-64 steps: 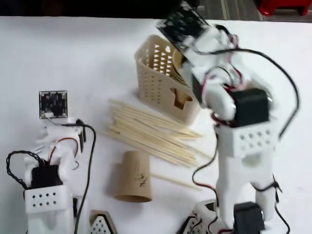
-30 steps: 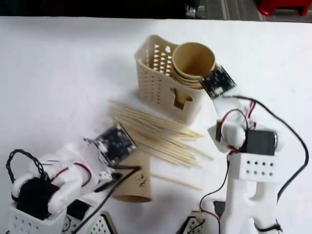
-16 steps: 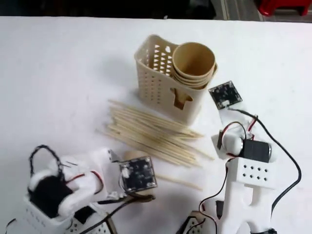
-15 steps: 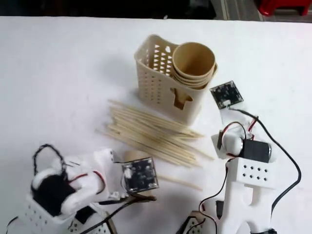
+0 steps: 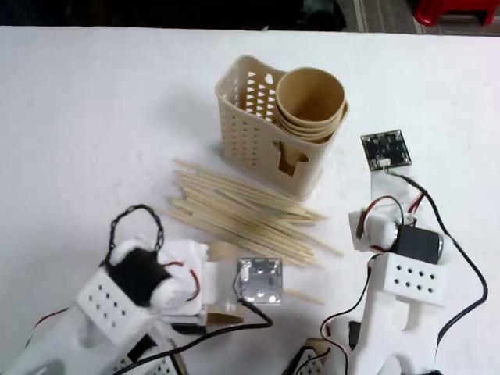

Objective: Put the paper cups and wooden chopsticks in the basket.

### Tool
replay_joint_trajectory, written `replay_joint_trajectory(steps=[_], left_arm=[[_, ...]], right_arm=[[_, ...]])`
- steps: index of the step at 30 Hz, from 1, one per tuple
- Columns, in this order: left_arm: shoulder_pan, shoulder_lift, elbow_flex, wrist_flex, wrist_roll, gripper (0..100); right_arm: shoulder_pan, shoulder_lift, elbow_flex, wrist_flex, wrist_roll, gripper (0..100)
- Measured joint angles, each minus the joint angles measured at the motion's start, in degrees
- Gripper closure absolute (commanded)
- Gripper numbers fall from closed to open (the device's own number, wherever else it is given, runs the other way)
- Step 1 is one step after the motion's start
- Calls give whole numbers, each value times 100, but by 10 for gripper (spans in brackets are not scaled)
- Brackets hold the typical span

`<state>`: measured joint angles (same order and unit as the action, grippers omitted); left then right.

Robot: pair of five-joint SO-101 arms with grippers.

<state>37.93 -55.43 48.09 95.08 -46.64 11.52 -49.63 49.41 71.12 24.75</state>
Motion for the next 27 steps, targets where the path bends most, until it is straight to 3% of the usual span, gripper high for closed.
replay_joint_trajectory(steps=[11,22,27], left_arm=[[26,422,580,-1310,475,818],[26,-211,624,-1459,492,976],[26,-686,624,-1459,492,977]], right_arm=[[53,-18,475,-316,0,935],[53,-35,475,-334,0,936],[53,-35,501,-334,0,936]])
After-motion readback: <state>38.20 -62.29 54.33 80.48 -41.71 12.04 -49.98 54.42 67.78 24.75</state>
